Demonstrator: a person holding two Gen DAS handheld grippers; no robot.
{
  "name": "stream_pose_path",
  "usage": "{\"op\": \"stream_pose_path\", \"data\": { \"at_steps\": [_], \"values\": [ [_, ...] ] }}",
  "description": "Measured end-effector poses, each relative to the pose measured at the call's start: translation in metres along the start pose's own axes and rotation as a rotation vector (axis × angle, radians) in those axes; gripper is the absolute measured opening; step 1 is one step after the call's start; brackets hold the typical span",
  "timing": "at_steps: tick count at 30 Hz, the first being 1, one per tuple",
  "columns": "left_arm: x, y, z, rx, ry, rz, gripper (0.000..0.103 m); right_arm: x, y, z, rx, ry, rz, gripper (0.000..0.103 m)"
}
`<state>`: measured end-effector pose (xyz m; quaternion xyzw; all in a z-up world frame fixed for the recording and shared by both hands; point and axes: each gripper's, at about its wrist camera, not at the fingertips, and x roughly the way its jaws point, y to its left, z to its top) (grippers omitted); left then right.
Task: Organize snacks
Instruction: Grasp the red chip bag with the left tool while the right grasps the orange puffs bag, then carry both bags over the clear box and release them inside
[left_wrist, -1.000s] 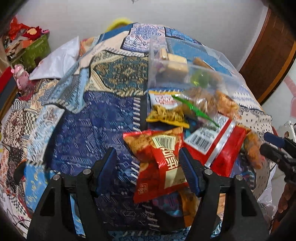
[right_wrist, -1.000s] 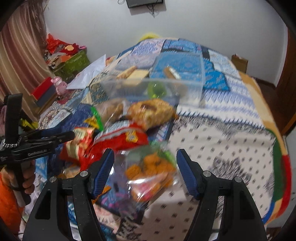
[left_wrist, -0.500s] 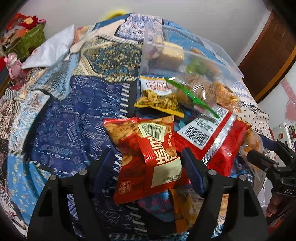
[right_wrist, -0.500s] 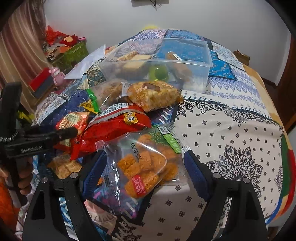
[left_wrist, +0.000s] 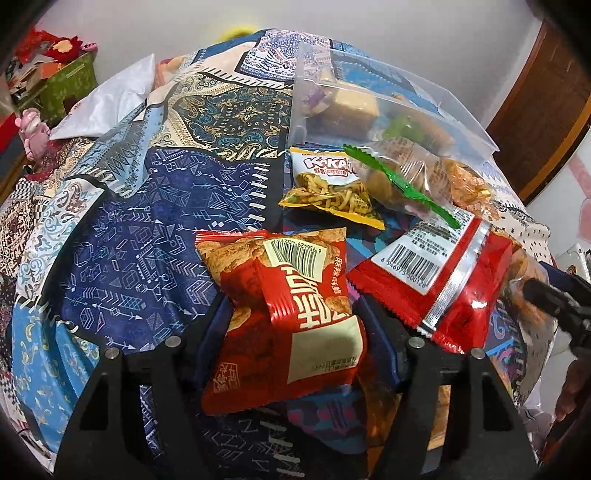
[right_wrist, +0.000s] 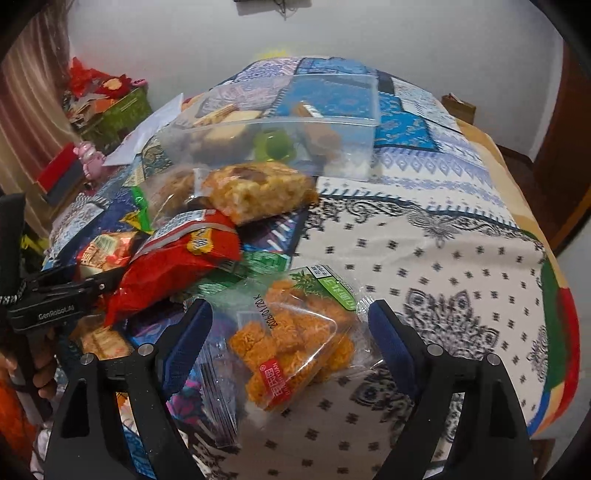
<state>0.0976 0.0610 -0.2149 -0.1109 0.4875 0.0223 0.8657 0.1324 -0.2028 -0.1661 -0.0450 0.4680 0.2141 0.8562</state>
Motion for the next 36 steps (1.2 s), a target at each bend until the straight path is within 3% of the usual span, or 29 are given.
{"op": "stream_pose_path", "data": {
  "at_steps": [10, 15, 23, 32, 36],
  "values": [
    [-0.022, -0.001, -0.006, 0.024, -0.06, 0.032, 0.068, -0.027, -0.028, -0.005, 0.127, -0.002, 0.052, 0.085],
    [-0.035, -0.001, -0.005, 0.027, -0.097, 0.036, 0.068, -0.019, -0.024, -0.013, 0.147, 0.052, 0.107, 0.085],
    [-0.045, 0.001, -0.006, 0.016, -0.119, 0.034, 0.068, -0.001, -0.02, 0.006, 0.199, 0.062, 0.167, 0.085],
    [-0.047, 0.004, -0.004, 0.001, -0.127, 0.034, 0.068, 0.023, -0.001, 0.01, 0.117, 0.073, 0.079, 0.085],
    [-0.048, 0.003, -0.001, -0.001, -0.131, 0.031, 0.068, 0.019, -0.001, 0.005, 0.094, 0.046, 0.052, 0.073]
  ]
}}
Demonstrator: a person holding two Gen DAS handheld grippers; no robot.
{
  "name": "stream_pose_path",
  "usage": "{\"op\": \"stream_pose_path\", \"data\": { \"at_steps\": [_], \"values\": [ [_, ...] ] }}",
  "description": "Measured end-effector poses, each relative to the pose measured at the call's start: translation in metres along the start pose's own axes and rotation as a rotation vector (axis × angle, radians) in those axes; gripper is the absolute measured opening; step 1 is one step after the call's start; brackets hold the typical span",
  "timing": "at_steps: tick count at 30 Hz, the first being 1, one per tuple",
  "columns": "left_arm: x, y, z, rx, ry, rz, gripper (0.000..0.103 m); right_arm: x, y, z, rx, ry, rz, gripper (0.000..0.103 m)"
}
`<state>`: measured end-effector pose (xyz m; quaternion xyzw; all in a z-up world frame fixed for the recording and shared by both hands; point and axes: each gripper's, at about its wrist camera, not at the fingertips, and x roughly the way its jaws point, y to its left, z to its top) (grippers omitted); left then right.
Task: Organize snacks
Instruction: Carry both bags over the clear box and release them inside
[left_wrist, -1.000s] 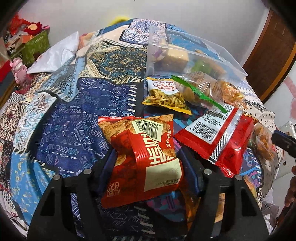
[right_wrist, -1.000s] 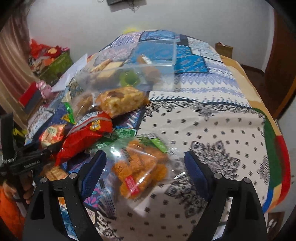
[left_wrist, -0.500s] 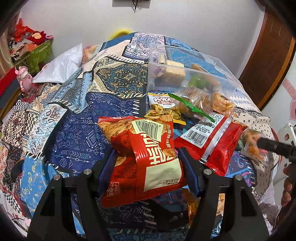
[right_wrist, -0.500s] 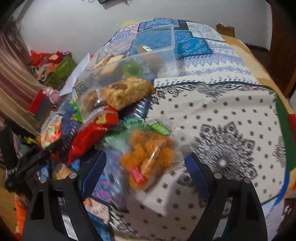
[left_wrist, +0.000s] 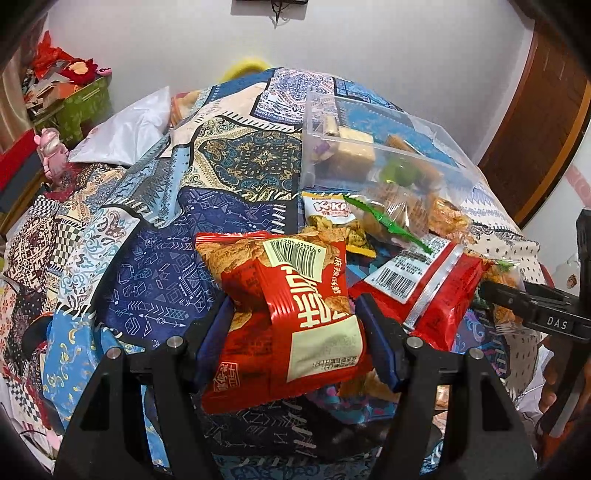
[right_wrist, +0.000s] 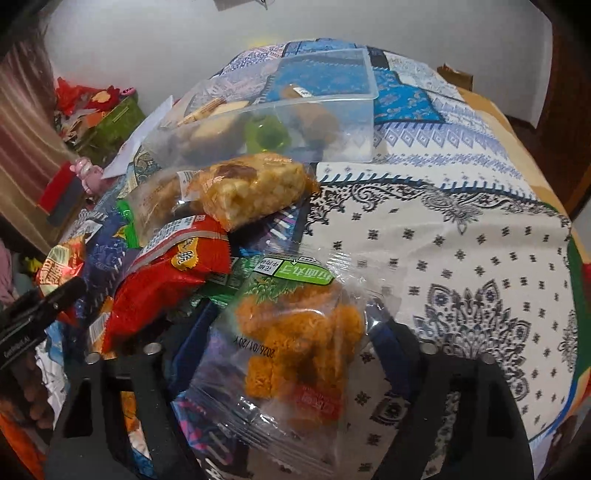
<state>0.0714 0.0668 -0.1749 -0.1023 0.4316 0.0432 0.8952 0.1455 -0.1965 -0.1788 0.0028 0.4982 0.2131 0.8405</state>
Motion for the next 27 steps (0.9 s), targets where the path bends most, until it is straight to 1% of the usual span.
{"op": "stream_pose_path", "data": {
  "at_steps": [1, 7, 12, 20, 27],
  "values": [
    [-0.001, -0.001, 0.001, 0.001, -0.004, -0.002, 0.068, -0.002, -0.002, 0.001, 0.002, -0.004, 0.001, 0.069],
    [-0.008, -0.013, 0.016, 0.025, -0.044, -0.018, 0.068, -0.017, -0.02, 0.003, 0.029, -0.047, -0.018, 0.062],
    [-0.014, -0.026, 0.037, 0.043, -0.088, -0.04, 0.068, -0.036, -0.028, 0.014, 0.049, -0.107, -0.021, 0.061],
    [-0.018, -0.05, 0.083, 0.073, -0.157, -0.08, 0.068, -0.066, -0.025, 0.056, 0.025, -0.246, -0.011, 0.061],
    [-0.007, -0.069, 0.125, 0.088, -0.198, -0.108, 0.068, -0.067, -0.017, 0.096, -0.002, -0.319, 0.005, 0.061]
  ]
}}
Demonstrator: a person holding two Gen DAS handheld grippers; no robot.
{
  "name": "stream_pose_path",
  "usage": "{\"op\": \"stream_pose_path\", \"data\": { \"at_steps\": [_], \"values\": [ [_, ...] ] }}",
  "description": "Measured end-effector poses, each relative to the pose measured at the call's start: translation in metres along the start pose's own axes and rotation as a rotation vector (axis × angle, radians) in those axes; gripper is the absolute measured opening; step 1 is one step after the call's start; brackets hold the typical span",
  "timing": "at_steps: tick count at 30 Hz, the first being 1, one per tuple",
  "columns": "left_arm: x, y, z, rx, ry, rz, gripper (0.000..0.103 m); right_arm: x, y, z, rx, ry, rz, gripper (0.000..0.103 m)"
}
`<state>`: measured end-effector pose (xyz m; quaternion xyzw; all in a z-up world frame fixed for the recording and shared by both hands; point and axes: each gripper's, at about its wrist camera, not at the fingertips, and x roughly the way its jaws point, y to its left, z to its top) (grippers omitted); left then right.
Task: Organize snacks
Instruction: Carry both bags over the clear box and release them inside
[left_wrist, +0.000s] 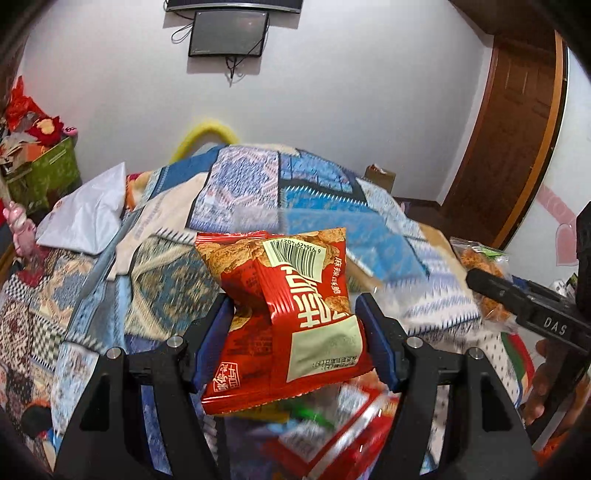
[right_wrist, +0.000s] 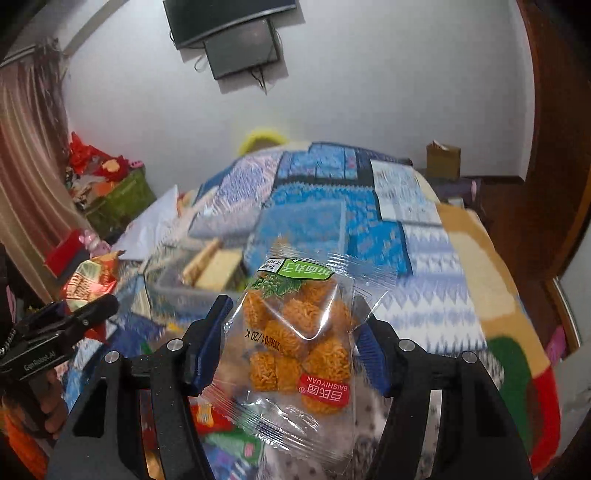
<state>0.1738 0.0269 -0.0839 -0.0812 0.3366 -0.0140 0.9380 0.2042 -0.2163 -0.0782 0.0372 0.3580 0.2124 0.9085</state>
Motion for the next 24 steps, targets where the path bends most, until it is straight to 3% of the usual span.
{"op": "stream_pose_path", "data": {
  "at_steps": [10, 19, 24],
  "values": [
    [0.051, -0.012, 0.044, 0.02, 0.0, -0.013, 0.068, 0.044, 0.001, 0.036, -0.018, -0.014, 0.016, 0.061],
    [0.12, -0.01, 0.056, 0.0, 0.096, -0.04, 0.068, 0.099, -0.005, 0.056, -0.042, 0.058, 0.024, 0.061],
    [0.156, -0.008, 0.05, 0.018, 0.154, -0.01, 0.068, 0.129, -0.008, 0.058, -0.062, 0.115, 0.012, 0.061]
  ]
}}
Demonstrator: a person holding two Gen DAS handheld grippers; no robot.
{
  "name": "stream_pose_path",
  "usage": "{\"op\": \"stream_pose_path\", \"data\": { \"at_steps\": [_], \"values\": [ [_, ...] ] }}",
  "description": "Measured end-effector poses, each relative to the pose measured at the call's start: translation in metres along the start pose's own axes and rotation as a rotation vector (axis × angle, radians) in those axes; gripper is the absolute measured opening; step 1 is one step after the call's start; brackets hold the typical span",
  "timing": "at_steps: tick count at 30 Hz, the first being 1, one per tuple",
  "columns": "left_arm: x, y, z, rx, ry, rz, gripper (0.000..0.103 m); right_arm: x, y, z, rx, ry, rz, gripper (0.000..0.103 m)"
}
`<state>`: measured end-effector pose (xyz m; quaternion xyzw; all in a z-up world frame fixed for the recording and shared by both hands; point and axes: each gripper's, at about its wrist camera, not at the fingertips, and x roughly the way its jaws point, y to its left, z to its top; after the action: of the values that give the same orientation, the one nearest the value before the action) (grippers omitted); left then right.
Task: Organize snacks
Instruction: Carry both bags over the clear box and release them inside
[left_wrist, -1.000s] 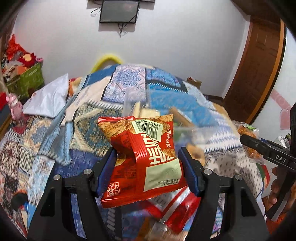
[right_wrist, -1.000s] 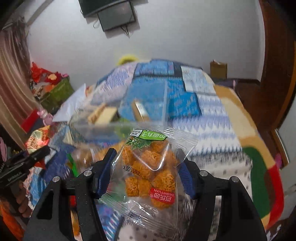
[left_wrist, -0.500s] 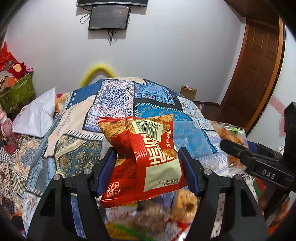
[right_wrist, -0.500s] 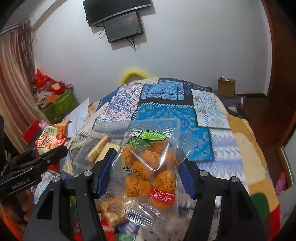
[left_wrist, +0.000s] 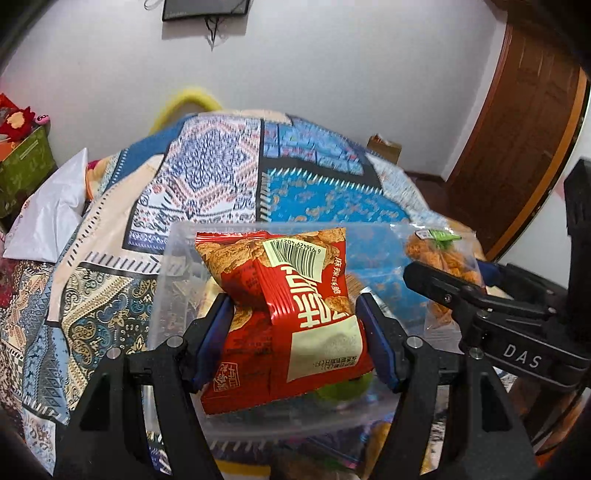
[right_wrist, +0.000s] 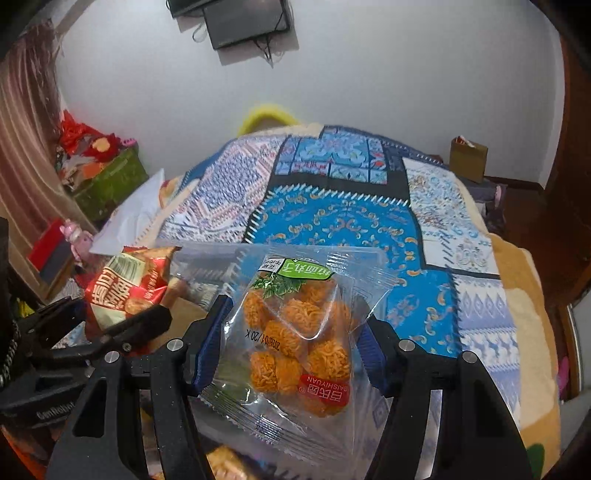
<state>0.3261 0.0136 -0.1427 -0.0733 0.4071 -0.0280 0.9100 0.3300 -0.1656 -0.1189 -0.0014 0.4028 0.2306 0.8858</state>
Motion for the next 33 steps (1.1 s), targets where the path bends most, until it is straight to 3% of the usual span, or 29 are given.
{"op": "stream_pose_path", "data": {
  "at_steps": [8, 16, 25, 29, 33],
  "values": [
    [0.022, 0.011, 0.0, -0.038, 0.059, 0.002, 0.068, 0.03, 0.001, 0.0, -0.048, 0.061, -0.035, 0.064],
    [0.007, 0.016, 0.003, -0.075, 0.051, -0.037, 0.068, 0.028, 0.008, -0.003, -0.087, 0.079, -0.079, 0.065],
    [-0.054, 0.009, -0.004, -0.015, -0.023, 0.0, 0.069, -0.021, 0.012, 0.002, -0.063, 0.019, -0.059, 0.067],
    [-0.082, 0.009, -0.015, -0.001, -0.036, 0.006, 0.071, -0.051, 0.019, -0.003, -0.069, -0.027, -0.052, 0.077],
    [-0.105, 0.01, -0.033, 0.019, -0.045, 0.029, 0.075, -0.076, 0.028, -0.015, -0.08, -0.051, -0.038, 0.078]
  ]
}}
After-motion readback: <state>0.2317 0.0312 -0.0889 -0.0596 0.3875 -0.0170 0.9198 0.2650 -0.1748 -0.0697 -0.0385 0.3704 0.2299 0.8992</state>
